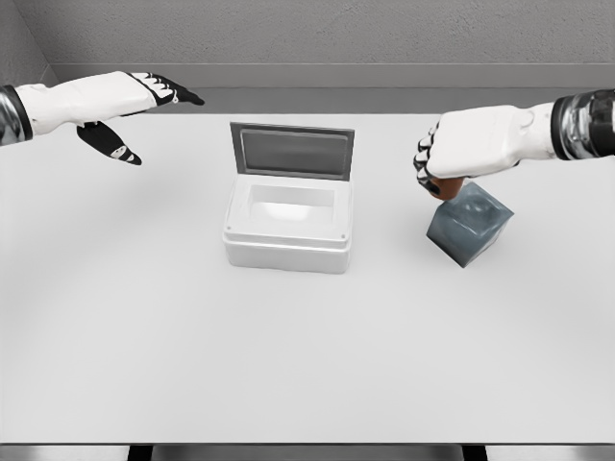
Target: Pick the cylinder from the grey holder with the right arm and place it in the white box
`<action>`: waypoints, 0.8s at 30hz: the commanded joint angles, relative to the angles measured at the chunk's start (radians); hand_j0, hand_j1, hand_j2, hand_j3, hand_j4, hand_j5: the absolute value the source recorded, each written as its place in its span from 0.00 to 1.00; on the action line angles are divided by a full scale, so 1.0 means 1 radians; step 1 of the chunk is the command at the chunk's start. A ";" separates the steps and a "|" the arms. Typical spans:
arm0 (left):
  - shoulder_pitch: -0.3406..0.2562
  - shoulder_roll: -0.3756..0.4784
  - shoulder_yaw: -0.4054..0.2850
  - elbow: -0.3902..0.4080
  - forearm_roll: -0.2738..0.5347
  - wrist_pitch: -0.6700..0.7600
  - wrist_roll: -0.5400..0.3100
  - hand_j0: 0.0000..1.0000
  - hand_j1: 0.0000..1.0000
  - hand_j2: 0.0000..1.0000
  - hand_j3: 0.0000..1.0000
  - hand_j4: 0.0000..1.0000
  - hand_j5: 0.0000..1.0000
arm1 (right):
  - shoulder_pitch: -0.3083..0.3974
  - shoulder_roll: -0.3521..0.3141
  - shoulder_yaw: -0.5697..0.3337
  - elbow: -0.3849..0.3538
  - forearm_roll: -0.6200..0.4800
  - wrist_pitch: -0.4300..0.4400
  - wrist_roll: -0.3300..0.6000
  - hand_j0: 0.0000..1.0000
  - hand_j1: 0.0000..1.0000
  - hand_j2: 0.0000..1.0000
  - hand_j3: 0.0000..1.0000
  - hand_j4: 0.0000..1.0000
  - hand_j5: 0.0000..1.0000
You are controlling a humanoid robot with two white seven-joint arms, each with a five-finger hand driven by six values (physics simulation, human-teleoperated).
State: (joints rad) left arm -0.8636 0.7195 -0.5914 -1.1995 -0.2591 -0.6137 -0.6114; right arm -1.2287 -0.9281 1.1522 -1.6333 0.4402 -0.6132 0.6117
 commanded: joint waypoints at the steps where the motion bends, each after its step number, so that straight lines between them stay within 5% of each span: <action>1: 0.000 0.001 0.001 -0.002 0.006 0.003 0.001 1.00 1.00 1.00 1.00 1.00 1.00 | 0.000 0.020 0.000 -0.003 0.000 0.002 -0.001 0.42 0.42 0.42 0.42 0.42 0.42; 24: 0.008 0.009 0.012 -0.046 0.015 0.003 0.001 1.00 1.00 1.00 1.00 1.00 1.00 | -0.038 0.204 0.009 0.015 0.037 0.002 -0.001 0.43 0.43 0.43 0.43 0.43 0.43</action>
State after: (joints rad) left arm -0.8560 0.7274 -0.5812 -1.2315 -0.2482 -0.6138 -0.6114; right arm -1.2671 -0.7403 1.1608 -1.6250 0.4719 -0.6131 0.6114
